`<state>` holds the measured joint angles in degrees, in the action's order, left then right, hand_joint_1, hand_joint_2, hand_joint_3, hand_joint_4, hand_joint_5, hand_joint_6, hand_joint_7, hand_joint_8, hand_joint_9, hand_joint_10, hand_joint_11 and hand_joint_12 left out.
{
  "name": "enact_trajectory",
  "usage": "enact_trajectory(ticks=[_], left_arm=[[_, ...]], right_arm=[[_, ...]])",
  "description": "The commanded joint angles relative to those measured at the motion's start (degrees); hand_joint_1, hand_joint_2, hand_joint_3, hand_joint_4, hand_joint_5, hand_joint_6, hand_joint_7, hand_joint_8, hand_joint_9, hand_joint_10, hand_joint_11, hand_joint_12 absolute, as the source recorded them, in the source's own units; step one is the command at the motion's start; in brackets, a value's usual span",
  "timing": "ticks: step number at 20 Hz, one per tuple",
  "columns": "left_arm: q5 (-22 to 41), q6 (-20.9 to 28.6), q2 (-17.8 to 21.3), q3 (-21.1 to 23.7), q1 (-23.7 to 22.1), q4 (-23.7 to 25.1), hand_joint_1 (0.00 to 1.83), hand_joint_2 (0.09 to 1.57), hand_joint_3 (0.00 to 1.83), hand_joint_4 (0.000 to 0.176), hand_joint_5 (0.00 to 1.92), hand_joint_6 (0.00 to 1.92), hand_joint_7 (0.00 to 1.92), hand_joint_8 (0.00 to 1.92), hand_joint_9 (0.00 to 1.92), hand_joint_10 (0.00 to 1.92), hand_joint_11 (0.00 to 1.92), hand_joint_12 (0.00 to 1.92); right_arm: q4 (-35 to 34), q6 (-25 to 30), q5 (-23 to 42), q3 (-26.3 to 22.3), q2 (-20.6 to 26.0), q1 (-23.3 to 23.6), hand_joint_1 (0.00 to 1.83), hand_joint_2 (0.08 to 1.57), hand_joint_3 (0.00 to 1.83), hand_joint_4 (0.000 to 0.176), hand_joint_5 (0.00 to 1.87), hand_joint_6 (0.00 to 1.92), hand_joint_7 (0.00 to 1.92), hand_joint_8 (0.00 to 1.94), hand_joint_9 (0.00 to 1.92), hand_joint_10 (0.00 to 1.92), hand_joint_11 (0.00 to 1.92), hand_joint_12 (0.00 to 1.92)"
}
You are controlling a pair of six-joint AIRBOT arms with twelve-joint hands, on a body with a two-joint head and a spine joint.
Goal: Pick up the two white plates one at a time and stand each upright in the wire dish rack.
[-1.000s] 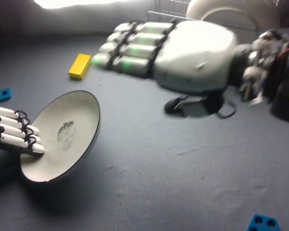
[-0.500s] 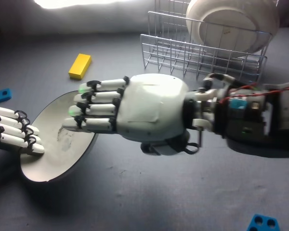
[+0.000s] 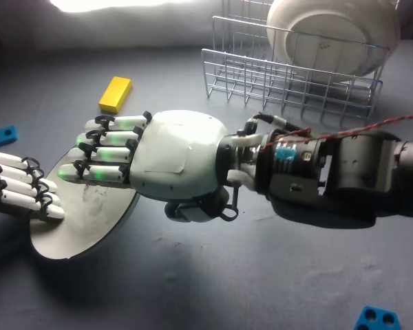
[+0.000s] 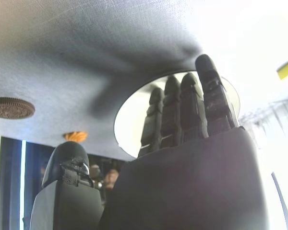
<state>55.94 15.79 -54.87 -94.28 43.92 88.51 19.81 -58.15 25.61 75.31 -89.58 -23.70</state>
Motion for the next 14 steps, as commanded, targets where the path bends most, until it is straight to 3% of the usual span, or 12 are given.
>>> enact_trajectory(ticks=[1,5,9,10,14], left_arm=[[0.3,0.2,-0.7,0.0,0.5,1.4,0.0,1.09,0.0,0.0,0.2,0.0,0.21,0.0,0.18,0.0,0.0,0.36],[0.3,0.2,-1.0,-0.2,0.4,1.4,0.0,1.09,0.0,0.0,0.2,0.0,0.21,0.0,0.18,0.0,0.0,0.37],[0.3,0.2,-1.3,-0.2,0.2,1.4,0.0,1.09,0.0,0.0,0.21,0.0,0.22,0.0,0.19,0.0,0.0,0.43],[0.3,0.2,-1.3,-0.2,0.2,1.4,0.0,1.09,0.0,0.0,0.22,0.0,0.24,0.01,0.2,0.01,0.0,0.44],[0.3,0.2,-1.4,-0.3,0.1,1.5,0.0,1.09,0.0,0.0,0.21,0.0,0.23,0.0,0.2,0.0,0.0,0.44]], right_arm=[[-0.6,-0.3,6.9,0.7,-0.5,0.0,1.28,1.02,0.0,0.0,0.0,0.0,0.0,0.0,0.0,0.0,0.02,0.03],[-1.0,-0.1,9.5,4.0,-3.1,-0.5,1.32,1.02,0.0,0.0,0.0,0.0,0.0,0.0,0.0,0.0,0.03,0.04],[-2.4,0.0,10.5,5.4,-4.3,0.2,1.34,1.01,0.0,0.0,0.0,0.0,0.0,0.0,0.0,0.0,0.0,0.2],[-2.8,0.0,10.7,5.8,-4.8,0.4,1.34,1.03,0.0,0.0,0.0,0.0,0.0,0.0,0.0,0.0,0.0,0.14],[-4.8,0.0,11.0,7.8,-6.8,1.2,1.32,1.03,0.0,0.0,0.0,0.0,0.0,0.0,0.0,0.0,0.0,0.16]])
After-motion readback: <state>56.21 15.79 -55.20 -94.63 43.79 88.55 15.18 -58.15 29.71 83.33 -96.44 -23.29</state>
